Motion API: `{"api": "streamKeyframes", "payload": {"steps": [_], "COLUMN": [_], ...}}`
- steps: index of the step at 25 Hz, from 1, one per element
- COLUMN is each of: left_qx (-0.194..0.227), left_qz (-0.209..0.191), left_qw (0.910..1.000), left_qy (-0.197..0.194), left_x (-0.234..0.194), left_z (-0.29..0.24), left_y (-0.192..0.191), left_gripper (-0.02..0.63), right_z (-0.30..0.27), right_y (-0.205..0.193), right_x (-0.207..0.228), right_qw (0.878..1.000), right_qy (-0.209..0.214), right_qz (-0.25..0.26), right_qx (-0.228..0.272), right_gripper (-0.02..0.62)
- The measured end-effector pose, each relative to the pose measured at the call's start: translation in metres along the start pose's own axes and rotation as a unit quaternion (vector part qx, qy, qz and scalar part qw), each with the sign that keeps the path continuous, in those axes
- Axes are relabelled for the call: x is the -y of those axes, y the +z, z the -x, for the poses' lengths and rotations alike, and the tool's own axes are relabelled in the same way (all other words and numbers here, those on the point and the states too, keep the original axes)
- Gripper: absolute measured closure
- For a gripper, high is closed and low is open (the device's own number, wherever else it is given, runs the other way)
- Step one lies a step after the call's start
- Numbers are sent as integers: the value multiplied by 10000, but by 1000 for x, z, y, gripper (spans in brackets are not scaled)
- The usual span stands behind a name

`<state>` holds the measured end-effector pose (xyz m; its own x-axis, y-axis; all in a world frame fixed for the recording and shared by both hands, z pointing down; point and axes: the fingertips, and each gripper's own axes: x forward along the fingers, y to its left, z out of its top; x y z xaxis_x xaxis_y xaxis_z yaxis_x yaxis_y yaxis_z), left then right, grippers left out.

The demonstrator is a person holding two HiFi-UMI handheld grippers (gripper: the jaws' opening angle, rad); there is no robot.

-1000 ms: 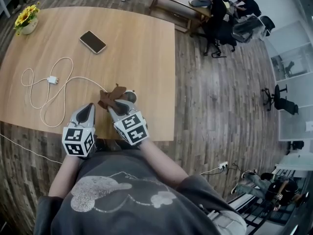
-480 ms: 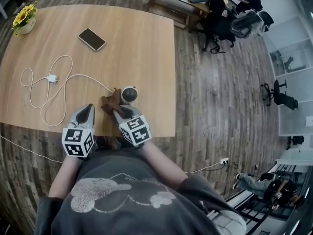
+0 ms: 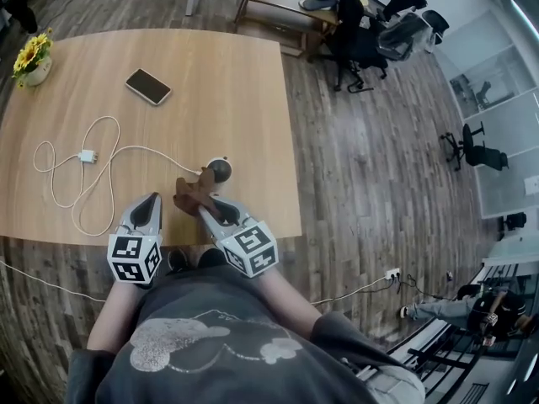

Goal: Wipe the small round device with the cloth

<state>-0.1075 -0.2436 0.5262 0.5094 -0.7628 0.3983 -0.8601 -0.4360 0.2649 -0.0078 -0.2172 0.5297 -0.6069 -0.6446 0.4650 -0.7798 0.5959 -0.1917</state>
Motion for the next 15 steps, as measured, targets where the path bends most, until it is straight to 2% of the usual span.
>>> {"api": "streamKeyframes", "payload": {"steps": [6,11,15], "left_qx": [22,89,20], "left_qz": [-77,-45,-73], "left_qw": [9999,9999,9999], "left_qy": [93,106,153], "left_x": [22,62,96], "left_z": [2,10,21], "left_y": [1,4,-10], "left_gripper": [586,586,587], "right_z": [31,70,105], "right_y": [-6,-10,-29], "right_x": [13,35,48], "right_qw": [9997,9987,9971], "right_qy": [114,-44,-210], "right_qz": [-122,-333,-578], "right_qx": [165,374,438], "right_gripper": [526,526,526]}}
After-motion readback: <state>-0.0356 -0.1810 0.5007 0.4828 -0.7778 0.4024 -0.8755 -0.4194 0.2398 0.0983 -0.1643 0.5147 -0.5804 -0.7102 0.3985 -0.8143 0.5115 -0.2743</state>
